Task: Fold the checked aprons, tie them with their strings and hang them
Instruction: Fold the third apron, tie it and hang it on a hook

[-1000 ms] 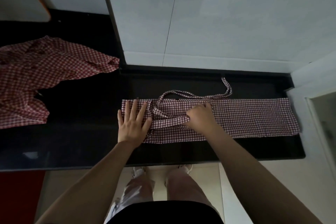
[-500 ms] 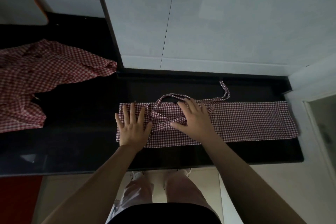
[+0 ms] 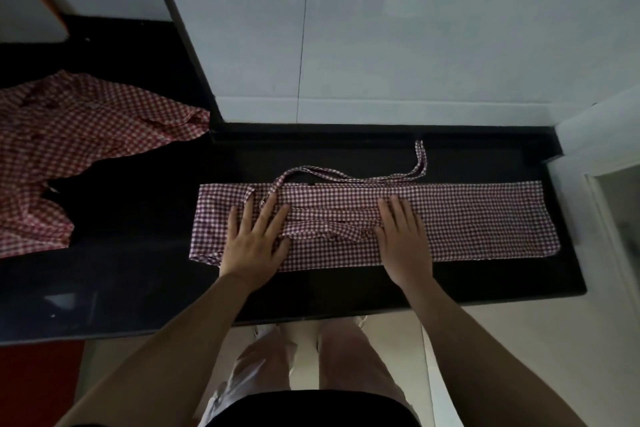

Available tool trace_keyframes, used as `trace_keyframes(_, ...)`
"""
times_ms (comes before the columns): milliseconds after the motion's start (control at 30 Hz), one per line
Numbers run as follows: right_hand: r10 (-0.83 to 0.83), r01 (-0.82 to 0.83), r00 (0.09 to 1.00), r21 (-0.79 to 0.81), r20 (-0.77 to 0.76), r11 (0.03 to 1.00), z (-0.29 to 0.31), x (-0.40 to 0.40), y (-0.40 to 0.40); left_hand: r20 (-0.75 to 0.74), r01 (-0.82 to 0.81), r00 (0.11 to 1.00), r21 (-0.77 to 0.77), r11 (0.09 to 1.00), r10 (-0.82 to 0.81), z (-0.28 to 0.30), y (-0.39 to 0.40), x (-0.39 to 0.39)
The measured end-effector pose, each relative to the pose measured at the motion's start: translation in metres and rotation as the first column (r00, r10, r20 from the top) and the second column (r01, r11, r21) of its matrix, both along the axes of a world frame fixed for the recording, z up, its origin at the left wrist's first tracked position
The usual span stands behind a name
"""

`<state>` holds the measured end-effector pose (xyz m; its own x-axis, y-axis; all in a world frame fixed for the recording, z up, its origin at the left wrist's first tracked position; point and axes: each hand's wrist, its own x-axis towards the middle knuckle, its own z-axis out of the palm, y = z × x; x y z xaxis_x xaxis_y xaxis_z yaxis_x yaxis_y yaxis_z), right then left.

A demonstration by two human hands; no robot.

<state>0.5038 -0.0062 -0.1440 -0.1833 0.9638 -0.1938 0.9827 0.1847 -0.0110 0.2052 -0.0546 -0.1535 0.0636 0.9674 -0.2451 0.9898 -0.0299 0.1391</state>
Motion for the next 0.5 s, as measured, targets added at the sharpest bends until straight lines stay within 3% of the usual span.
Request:
trace_keyframes(233, -0.034, 0.033, 0.999, -0.072, -0.014, 0.997, 0.012, -0.006, 0.002, 0.017, -0.096, 0.995, -0.01, 0.995, 0.096, 0.03, 0.008, 0.022)
trace_keyframes(333, -0.054, 0.041, 0.988, -0.094, -0.141, 0.995, 0.024, -0.015, 0.004, 0.032, -0.118, 0.993, 0.01, 0.993, 0.117, 0.045, 0.011, 0.048)
trace_keyframes(433, -0.185, 0.197, 0.946, 0.017, -0.266, 0.98, 0.041, 0.006, 0.007, 0.095, -0.078, 0.993, 0.052, 0.996, 0.073, 0.06, 0.023, 0.082)
trace_keyframes(500, -0.283, 0.317, 0.916, 0.081, -0.284, 0.945, 0.053, 0.039, 0.011, 0.112, 0.032, 0.993, 0.056, 0.998, -0.038, 0.066, 0.031, 0.112)
